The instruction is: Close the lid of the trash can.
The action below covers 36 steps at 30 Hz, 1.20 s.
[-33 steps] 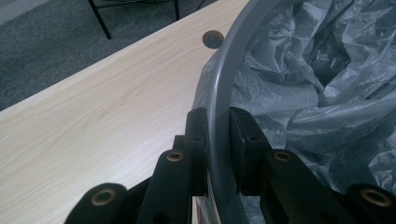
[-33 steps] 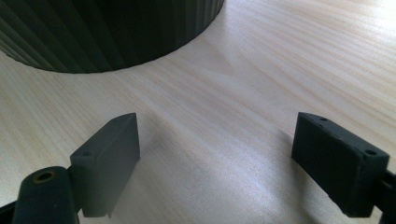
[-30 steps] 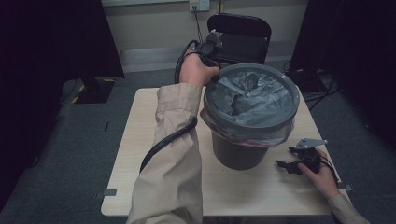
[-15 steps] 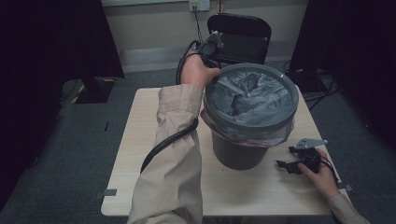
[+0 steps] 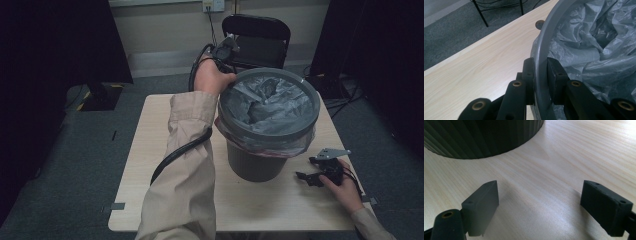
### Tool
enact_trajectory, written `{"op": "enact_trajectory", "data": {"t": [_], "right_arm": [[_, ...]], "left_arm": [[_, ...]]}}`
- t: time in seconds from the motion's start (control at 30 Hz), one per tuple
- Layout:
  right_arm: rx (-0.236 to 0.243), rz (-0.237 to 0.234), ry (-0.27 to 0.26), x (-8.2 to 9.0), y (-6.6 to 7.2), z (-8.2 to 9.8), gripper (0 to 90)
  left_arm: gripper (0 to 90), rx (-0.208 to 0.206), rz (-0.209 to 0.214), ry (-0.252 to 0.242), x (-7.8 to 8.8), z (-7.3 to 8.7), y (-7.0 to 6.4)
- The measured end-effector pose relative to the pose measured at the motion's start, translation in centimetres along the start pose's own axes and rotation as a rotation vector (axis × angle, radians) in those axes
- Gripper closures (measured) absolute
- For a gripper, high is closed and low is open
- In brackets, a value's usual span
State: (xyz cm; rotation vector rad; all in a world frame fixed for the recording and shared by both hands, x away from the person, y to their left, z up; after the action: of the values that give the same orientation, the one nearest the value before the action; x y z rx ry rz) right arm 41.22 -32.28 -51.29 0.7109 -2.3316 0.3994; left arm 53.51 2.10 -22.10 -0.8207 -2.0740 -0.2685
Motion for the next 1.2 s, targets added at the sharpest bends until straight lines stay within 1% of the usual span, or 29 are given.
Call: {"op": "enact_trajectory", "data": {"t": [0.17,0.23,0.27,0.3,0.33,0.37,0.4,0.43,0.47,0.57,0.63,0.7,0.8,0.87,0.97,1.2], "right_arm": [[0.000,-0.003,0.003,0.0,0.0,0.0,13.4],[0.002,-0.005,0.001,0.0,0.0,0.0,12.7],[0.003,-0.006,0.001,0.0,0.0,0.0,12.6],[0.005,-0.006,0.004,0.0,0.0,0.0,12.3],[0.005,-0.006,0.004,0.0,0.0,0.0,12.2],[0.006,-0.007,0.004,0.0,0.0,0.0,12.2],[0.006,-0.007,0.004,0.0,0.0,0.0,12.1],[0.007,-0.008,0.004,0.0,0.0,0.0,12.1],[0.007,-0.008,0.004,0.0,0.0,0.0,12.1],[0.007,-0.008,0.005,0.0,0.0,0.0,12.1],[0.007,-0.008,0.005,0.0,0.0,0.0,12.1],[0.007,-0.008,0.005,0.0,0.0,0.0,12.1],[0.007,-0.008,0.004,0.0,0.0,0.0,12.1],[0.006,-0.008,0.005,0.0,0.0,0.0,12.1],[0.007,-0.007,0.006,0.0,0.0,0.0,12.1],[0.006,-0.007,0.005,0.0,0.0,0.0,12.0]], "left_arm": [[77.2,0.000,0.004,-0.001,-0.1,-0.1,0.0],[76.0,-0.003,0.009,-0.018,0.0,-0.1,0.0],[73.6,-0.003,0.017,-0.040,0.0,-0.1,0.0],[66.7,0.002,0.019,-0.056,0.0,-0.1,0.0],[60.1,-0.004,0.026,-0.064,-0.1,0.0,0.0],[54.6,-0.014,0.030,-0.072,-0.1,0.0,0.0],[49.7,-0.036,0.024,-0.090,0.0,0.0,0.0],[41.9,-0.046,0.015,-0.100,0.1,0.0,0.0],[37.3,-0.050,0.012,-0.111,0.2,0.0,0.0],[29.3,-0.055,0.005,-0.107,0.7,0.1,0.2],[27.7,-0.058,0.001,-0.111,1.0,0.2,0.4],[25.7,-0.051,-0.006,-0.119,1.4,0.4,0.6],[24.2,-0.048,-0.011,-0.109,1.9,0.9,1.0],[22.9,-0.036,-0.004,-0.113,2.2,1.3,1.2],[22.3,-0.030,-0.007,-0.117,2.8,1.7,1.5],[21.8,-0.021,0.006,-0.116,3.7,2.6,2.1]]}}
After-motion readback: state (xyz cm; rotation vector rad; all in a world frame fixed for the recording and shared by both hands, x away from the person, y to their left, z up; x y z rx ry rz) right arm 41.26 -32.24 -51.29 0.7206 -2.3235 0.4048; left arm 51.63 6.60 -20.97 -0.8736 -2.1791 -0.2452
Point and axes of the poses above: each handheld gripper's, and its own axes: x roughly backward along the jaws, z roughly out of its underside, y roughly to its left, the point moved 2 cm from there along -x, roughly forward along the jaws, and after that the axes turned 8 degrees about z, right-handed, at the moved point
